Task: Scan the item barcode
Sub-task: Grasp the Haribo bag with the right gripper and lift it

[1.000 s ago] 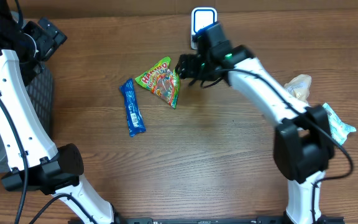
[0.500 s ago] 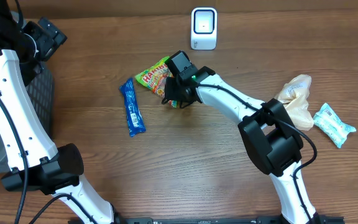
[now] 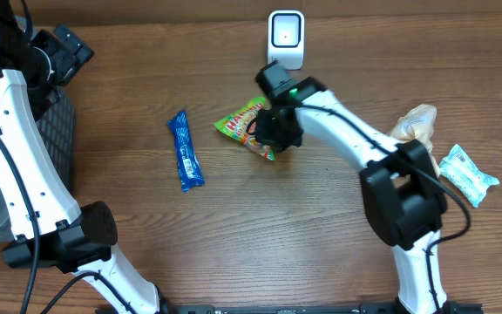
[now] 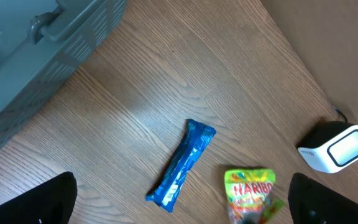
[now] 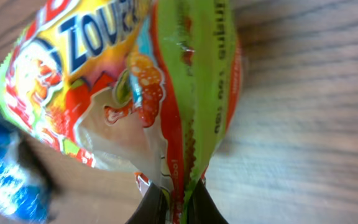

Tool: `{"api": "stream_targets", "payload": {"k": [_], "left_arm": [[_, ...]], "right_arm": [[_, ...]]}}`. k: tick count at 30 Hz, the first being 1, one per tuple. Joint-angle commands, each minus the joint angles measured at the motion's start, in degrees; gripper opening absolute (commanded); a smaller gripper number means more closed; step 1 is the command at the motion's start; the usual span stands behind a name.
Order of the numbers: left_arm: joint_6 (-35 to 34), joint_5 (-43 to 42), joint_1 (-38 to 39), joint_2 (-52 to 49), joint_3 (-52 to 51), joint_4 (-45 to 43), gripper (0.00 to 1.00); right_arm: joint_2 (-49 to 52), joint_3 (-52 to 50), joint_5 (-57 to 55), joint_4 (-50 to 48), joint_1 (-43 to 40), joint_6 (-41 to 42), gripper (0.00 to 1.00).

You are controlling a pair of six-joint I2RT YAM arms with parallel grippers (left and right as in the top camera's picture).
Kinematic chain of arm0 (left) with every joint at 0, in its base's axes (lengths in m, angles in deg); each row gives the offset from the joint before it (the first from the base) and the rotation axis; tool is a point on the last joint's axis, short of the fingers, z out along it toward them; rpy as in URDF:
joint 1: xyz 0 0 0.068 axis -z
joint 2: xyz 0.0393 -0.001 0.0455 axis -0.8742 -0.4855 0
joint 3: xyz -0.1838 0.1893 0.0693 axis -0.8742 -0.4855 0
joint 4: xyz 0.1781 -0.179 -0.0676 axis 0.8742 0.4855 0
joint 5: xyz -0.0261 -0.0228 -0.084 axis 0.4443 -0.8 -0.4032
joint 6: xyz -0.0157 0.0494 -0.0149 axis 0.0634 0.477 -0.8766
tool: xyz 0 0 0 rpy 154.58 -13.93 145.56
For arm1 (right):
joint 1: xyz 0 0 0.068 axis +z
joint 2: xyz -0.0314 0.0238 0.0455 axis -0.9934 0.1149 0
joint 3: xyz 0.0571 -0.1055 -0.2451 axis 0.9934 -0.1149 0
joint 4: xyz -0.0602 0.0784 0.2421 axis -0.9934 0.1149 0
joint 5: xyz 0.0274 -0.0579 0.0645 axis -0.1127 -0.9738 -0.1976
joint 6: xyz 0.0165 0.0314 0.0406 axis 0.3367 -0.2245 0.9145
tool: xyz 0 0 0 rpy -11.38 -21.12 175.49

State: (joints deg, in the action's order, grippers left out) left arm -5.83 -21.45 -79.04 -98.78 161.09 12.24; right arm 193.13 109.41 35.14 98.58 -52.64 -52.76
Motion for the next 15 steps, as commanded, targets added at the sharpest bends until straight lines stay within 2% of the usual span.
{"api": "stream_targets", "payload": {"k": [1, 3, 5, 6, 11, 15], "left_arm": [[-0.5, -0.3, 0.2, 1.6, 0.6, 0.1, 1.0], [-0.5, -0.3, 0.2, 1.6, 0.6, 0.1, 1.0], [-0.5, -0.3, 0.2, 1.6, 0.6, 0.1, 1.0], [-0.5, -0.3, 0.2, 1.6, 0.6, 0.1, 1.0], [-0.5, -0.3, 0.2, 1.6, 0.6, 0.1, 1.0], [-0.5, -0.3, 0.2, 1.6, 0.6, 0.1, 1.0]], "right_arm": [[-4.7, 0.2, 11.6, 7.3, -2.7, -5.9, 0.04], [-4.6, 0.1, 9.8, 11.3, -3.7, -9.9, 0.1], [-4.6, 0.1, 4.1, 14.0, -4.1, -14.9, 0.29], [-4.6, 0.1, -0.3, 15.0, -4.2, -22.2, 0.37], [-4.8, 2.4, -2.7, 14.2, -3.3, -37.3, 0.43], [-4.8, 5.7, -5.5, 13.5, 1.3, -43.2, 0.64]]}}
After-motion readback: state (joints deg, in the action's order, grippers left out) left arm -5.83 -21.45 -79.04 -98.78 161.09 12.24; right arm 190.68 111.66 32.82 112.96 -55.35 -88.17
